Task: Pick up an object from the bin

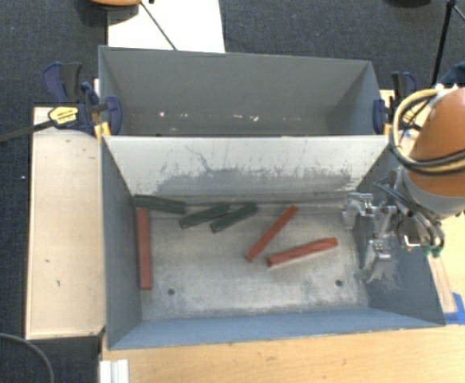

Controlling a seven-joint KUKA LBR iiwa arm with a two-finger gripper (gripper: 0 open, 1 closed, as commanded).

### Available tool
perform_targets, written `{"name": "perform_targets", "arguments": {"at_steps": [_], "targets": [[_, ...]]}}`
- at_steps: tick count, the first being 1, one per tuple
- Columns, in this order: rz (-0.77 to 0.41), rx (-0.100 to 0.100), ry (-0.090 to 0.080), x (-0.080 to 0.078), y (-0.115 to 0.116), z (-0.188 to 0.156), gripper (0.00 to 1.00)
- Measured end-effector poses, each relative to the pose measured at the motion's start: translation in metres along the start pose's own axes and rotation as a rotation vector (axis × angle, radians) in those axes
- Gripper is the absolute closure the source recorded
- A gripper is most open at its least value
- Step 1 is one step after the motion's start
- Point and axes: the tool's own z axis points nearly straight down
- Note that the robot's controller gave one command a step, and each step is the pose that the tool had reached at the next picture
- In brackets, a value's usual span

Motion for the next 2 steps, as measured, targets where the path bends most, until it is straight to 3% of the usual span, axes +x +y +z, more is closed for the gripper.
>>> {"name": "perform_targets", "arguments": {"at_steps": [1, 2], "targets": [[-0.003, 0.001, -0.009, -0.002, 0.000, -0.004, 0.00], [-0.013, 0.002, -0.017, -0.018, 0.003, 0.043, 0.00]]}}
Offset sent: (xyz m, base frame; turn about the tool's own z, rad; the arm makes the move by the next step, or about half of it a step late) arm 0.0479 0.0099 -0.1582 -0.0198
